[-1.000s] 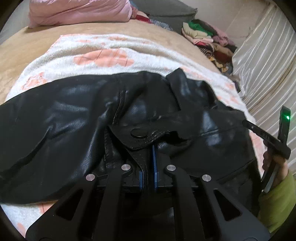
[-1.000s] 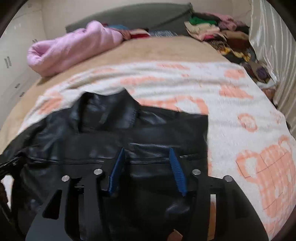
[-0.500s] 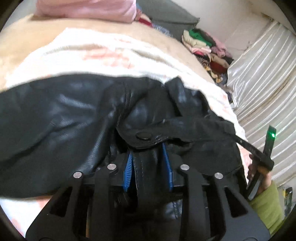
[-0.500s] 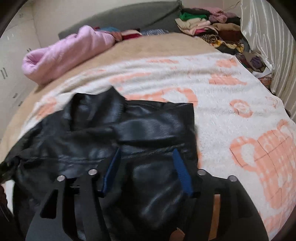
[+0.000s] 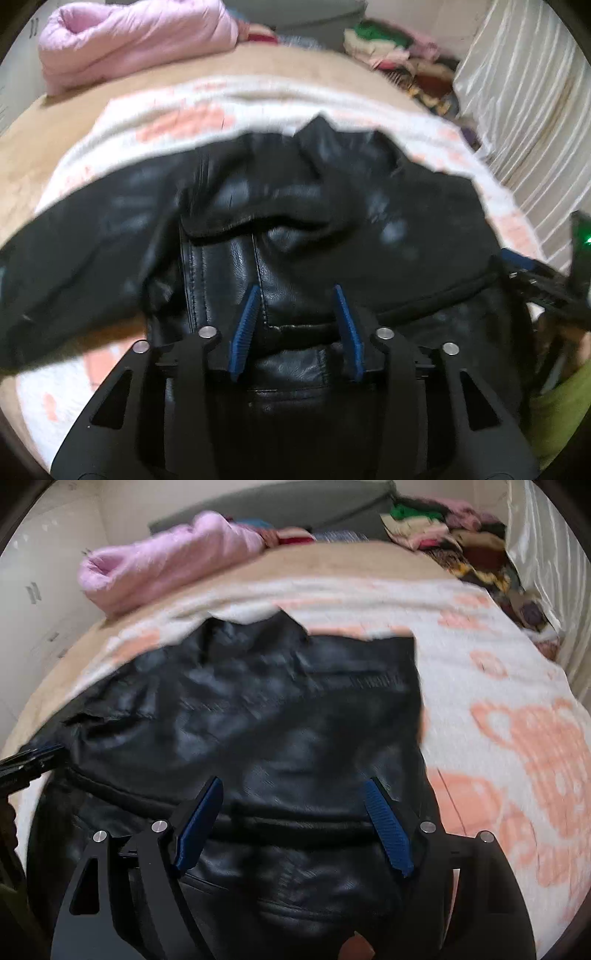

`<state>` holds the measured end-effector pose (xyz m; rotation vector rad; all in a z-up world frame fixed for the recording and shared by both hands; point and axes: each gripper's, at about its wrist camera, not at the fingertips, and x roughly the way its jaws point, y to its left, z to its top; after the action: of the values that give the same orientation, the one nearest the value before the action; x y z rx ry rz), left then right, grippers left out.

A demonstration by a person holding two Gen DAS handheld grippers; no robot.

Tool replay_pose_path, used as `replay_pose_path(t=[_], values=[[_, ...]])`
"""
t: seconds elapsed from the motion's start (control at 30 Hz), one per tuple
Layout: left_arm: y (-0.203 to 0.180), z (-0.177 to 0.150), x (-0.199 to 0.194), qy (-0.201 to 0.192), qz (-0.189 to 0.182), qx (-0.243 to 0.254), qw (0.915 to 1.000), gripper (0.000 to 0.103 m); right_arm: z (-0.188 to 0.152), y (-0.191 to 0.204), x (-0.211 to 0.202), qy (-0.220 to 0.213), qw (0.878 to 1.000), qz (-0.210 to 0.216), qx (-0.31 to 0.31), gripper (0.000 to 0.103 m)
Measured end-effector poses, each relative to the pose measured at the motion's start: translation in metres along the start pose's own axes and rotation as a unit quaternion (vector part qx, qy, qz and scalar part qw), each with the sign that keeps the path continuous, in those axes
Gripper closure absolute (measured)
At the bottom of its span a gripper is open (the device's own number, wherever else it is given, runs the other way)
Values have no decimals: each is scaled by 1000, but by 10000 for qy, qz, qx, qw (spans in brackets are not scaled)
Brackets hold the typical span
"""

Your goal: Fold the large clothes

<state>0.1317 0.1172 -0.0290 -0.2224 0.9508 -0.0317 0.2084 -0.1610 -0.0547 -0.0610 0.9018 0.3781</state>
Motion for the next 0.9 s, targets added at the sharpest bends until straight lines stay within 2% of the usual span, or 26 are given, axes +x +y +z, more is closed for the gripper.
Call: replay_pose_path(t=[0.07,0.13,0.3,0.33,0.47,0.5,0.63,0.77,0.9], values=[[7,-5,16,188,49,-131,9997,68,-5,-6,9,139,9999,19,77,26],[15,-8,24,154,-50,-281,9995,68,-8,-7,14,134,9999,26,75,26],[16,-11,8,18,-49,-316,9995,68,-11,-1,0,-138,9999,1,80,23],[15,-11,4,-10,-54,-323,9995,65,-11,-1,-4,-186,9998,63,98,21],[11,-13,-14,-161,-78,-398,9990,43,-11,8,-25,-377,9989,256,113,8],[10,-15,-18,-186,-35,-406,9990,40,-11,11,-29,-409,9986,314,96,7],[16,-20,-29,-255,-1,-631,9977,12,-10,27,-41,-493,9980,405,-32,4],[25,-23,-37,-280,85,-773,9966,10,-8,46,-50,-540,9973,475,-161,4],[35,-27,-53,-471,288,-880,9946,9,-5,69,-56,-616,9958,578,-360,4]])
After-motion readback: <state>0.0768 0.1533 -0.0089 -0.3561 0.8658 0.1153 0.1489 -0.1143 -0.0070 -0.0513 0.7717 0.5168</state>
